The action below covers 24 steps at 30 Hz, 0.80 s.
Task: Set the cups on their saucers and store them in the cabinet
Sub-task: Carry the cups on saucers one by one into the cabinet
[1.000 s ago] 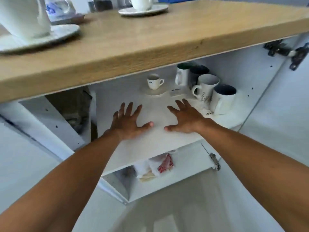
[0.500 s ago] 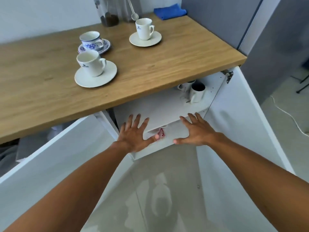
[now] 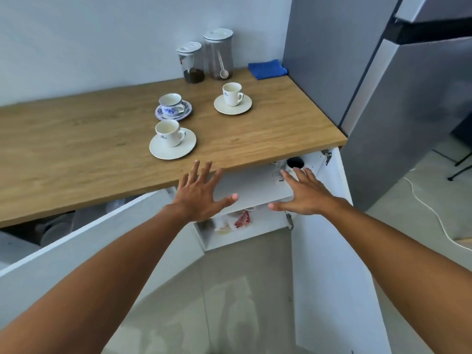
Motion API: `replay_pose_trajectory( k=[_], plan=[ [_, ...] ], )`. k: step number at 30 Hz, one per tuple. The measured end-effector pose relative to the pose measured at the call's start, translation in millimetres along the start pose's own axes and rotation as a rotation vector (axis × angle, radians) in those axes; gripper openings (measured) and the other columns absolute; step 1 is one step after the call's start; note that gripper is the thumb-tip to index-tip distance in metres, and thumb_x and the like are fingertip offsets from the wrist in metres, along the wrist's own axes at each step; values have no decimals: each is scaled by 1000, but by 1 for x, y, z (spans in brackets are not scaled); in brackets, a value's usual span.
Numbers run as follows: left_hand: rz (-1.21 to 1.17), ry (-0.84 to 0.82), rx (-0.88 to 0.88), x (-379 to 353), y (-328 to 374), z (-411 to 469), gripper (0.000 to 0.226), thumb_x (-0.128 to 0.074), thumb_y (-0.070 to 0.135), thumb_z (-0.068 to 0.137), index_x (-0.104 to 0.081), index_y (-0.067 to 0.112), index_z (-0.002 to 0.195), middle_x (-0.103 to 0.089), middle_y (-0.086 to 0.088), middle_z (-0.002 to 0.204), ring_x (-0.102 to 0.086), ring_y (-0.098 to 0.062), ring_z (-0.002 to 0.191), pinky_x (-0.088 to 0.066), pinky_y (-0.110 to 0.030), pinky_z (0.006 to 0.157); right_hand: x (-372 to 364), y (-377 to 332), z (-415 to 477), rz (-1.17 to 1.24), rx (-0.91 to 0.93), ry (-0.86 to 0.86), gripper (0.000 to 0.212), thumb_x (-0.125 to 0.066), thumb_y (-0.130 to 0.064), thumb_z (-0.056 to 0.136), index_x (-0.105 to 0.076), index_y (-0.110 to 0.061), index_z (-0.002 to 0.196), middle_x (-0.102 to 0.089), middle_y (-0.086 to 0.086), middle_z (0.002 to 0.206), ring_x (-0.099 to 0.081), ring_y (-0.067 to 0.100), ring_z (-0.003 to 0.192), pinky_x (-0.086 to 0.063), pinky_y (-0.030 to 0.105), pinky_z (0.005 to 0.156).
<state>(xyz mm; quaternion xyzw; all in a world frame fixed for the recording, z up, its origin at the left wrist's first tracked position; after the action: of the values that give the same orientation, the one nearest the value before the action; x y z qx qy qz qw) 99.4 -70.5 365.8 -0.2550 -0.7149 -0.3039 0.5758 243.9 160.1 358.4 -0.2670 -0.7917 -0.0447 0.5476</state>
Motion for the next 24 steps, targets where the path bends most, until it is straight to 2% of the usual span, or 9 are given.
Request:
replay_pose_trajectory(
  k=[6,9,13,17,24],
  plan=[
    [-37,199,96,60,-59,30,99,-16,92,69,-11,41,153,-2,2,166,8,-26,152,-8,-53,120,59,-38,43,3,64,44,119,-54,-87,68,5,-35,157,13,4,166,19,28,151,-7,52,120],
    [-61,248,120,82,-102,51,97,-17,92,70,-14,41,153,-7,2,165,6,-26,152,-13,-53,119,80,-66,77,9,94,53,119,-56,-85,68,4,-35,157,11,4,167,17,27,152,-7,50,120],
    [-70,204,163,96,-163,74,96,-24,91,73,-7,42,154,-5,3,165,7,-25,152,-11,-54,119,92,-104,127,16,115,36,119,-57,-86,67,2,-36,157,8,2,167,14,26,152,-10,49,121],
    [-129,149,238,96,-215,93,109,-24,97,64,-2,40,154,-13,1,164,-2,-24,152,-15,-54,118,90,-144,179,14,152,1,122,-59,-86,64,1,-34,157,1,1,167,8,25,153,-15,48,121],
    [-188,-83,340,61,-244,111,125,-38,97,55,-2,33,156,-29,-7,157,-20,-31,145,-24,-53,112,68,-200,240,-55,239,-85,126,-66,-83,60,-6,-30,157,-17,5,159,-11,28,147,-27,49,115]
  ],
)
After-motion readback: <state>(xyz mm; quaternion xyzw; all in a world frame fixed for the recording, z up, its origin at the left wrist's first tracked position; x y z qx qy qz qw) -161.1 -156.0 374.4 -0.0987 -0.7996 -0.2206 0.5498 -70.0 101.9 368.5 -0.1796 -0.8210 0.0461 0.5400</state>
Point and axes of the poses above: each hand's wrist, its own z-axis towards the middle knuckle, its own x-axis out of the back of the hand, y = z × x, the point moved 4 cm from there along z, towards the middle knuckle
